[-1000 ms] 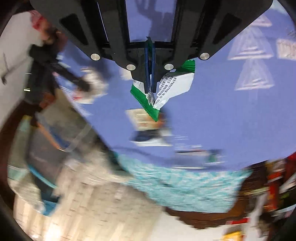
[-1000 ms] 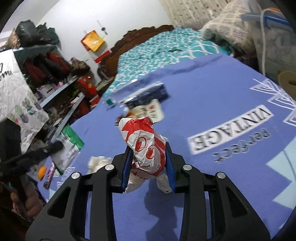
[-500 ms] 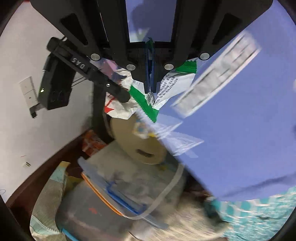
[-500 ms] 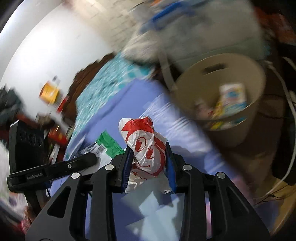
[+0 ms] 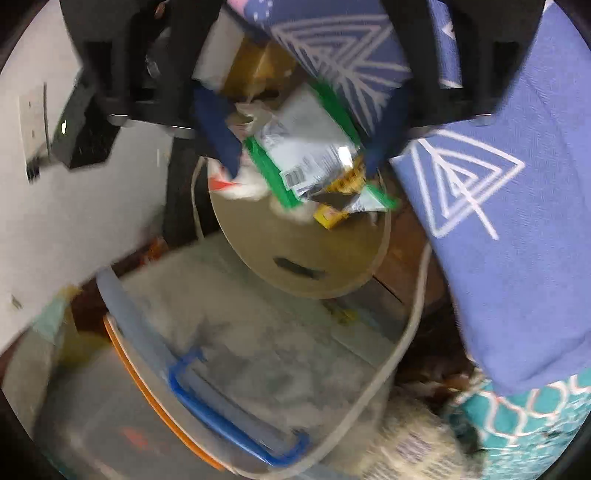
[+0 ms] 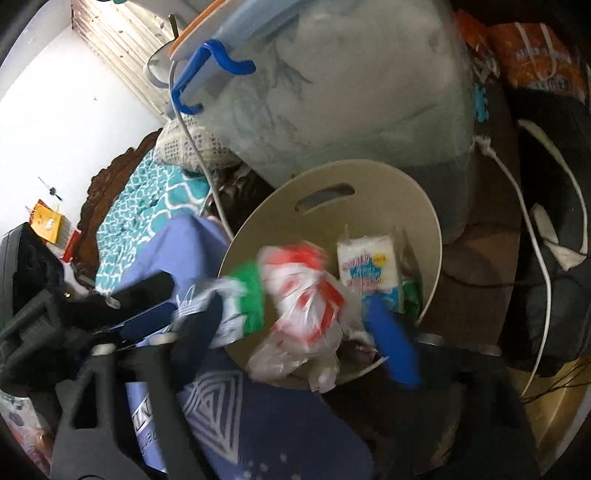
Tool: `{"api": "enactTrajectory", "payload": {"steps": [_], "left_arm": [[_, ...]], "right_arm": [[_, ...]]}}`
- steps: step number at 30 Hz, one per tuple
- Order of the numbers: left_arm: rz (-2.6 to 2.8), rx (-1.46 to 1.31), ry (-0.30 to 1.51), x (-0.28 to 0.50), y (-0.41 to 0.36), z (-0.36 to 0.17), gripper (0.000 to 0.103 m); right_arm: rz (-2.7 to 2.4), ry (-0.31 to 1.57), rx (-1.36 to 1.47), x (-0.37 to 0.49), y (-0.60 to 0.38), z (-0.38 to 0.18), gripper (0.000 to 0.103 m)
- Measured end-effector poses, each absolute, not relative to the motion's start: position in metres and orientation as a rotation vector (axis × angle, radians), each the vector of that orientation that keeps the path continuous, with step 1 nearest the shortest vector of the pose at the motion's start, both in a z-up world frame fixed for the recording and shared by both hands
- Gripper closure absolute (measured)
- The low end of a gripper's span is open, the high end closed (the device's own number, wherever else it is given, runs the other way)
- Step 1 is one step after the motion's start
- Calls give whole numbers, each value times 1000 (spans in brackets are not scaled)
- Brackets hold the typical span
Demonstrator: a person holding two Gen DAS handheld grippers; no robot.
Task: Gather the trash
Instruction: 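Carry both items over the beige bin and open both tools to drop them, then grasp the white crumpled tissue with the left tool while the right tool approaches the snack wrapper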
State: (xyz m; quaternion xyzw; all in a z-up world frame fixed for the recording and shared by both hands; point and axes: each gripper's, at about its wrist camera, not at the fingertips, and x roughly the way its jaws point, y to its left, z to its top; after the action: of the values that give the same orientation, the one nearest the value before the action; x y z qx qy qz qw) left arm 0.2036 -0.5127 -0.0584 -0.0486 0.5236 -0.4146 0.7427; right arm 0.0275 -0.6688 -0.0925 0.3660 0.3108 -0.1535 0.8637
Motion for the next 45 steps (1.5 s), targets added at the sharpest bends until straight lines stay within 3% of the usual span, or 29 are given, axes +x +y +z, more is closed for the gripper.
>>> {"api": "enactTrajectory", "payload": {"steps": [7,13,21,25,32,38,43,45], "left_arm": [[-933,-172,1114,202,-476,-36,33],[-989,-340,1052,181,-391,1,33],[-1048,-508,865,127,-215,60,32],[-1013,-495,752,91,-112,80,31],[-651,-299,799,51,-20,47,27],[-621,-221,980,59,-48,-12,27],[-618,-80,1000,71,-76,-39,26],[-614,-75,1032,79,-80,-51,26]], "right_arm": [[-315,531,736,18,-651,-56,21],[-157,487,729,31,-599,-24,23],[201,632,735,58,-462,-27,32],[404,759,719,59,-381,-48,43],[647,920,630,48,-267,-73,61],[648,991,524,59,-227,-86,73],[593,960,628,91,-260,-75,70],[513,913,624,109,-280,-65,46]]}}
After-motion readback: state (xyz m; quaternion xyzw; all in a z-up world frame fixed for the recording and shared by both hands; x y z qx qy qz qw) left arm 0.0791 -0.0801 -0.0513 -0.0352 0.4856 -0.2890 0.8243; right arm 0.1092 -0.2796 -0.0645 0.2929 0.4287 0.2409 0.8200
